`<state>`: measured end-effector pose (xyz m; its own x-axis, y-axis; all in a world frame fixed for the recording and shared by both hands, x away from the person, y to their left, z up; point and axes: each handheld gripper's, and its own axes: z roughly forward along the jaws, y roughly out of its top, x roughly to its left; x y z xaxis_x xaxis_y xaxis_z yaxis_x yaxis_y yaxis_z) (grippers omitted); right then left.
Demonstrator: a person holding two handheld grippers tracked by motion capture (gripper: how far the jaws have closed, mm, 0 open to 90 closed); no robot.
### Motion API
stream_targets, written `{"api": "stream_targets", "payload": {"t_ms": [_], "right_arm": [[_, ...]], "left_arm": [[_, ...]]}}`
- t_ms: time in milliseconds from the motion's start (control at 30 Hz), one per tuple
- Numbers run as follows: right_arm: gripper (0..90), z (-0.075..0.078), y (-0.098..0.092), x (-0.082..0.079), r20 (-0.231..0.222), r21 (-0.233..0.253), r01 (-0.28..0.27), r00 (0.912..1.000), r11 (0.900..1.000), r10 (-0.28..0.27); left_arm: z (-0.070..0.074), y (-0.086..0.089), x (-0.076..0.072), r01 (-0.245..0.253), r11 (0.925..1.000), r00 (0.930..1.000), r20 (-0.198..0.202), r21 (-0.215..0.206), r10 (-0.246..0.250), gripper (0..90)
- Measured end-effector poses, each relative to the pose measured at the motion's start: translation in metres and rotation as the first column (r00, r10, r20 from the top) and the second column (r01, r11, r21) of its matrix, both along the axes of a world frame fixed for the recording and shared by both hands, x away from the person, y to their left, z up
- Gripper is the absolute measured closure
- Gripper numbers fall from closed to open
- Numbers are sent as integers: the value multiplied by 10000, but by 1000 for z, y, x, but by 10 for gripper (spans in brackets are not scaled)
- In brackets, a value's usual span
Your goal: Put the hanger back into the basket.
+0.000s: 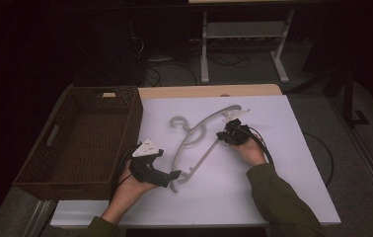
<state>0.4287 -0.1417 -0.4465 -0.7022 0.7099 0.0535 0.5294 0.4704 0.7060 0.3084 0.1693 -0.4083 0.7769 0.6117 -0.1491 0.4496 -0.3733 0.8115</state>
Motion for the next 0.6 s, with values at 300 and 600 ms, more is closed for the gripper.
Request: {"api": "stream_targets", "payload": {"t_ms": [300,600], "right_arm": [[898,0,0,0,-137,19,22,9999,10000,-22],[898,1,0,0,-171,37,-8,9999,10000,8]], "left_arm": [[-6,-19,43,-641,9917,9975,-220,1117,669,65],[-20,-35,69,-853,9768,9933,-604,1963,989,150]]}}
